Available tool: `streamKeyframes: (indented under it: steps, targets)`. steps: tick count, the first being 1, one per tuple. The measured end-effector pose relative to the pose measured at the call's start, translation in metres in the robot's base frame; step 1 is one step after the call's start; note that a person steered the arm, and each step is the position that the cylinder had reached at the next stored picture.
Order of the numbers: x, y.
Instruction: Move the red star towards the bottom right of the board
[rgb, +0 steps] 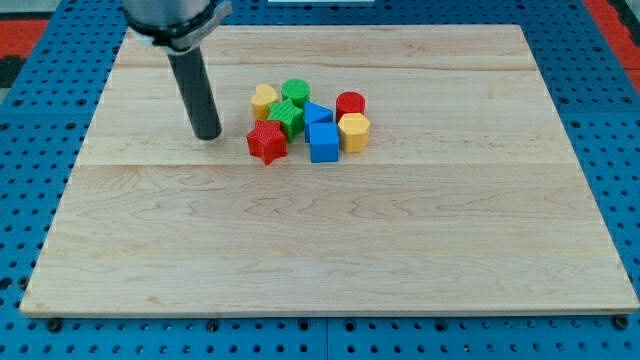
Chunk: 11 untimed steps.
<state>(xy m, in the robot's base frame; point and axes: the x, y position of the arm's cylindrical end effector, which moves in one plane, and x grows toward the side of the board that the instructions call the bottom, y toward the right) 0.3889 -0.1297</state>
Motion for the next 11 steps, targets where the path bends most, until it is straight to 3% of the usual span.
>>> streamKeyframes:
  steps: [1,2,3,5,7,10,11]
  targets:
    - [0.014,0.063]
    - [0.067,0.119]
    - [0.096,0.135]
    - [0.109,0.146]
    - [0.146,0.252]
    - [0.136,0.268]
    - [0.082,0.246]
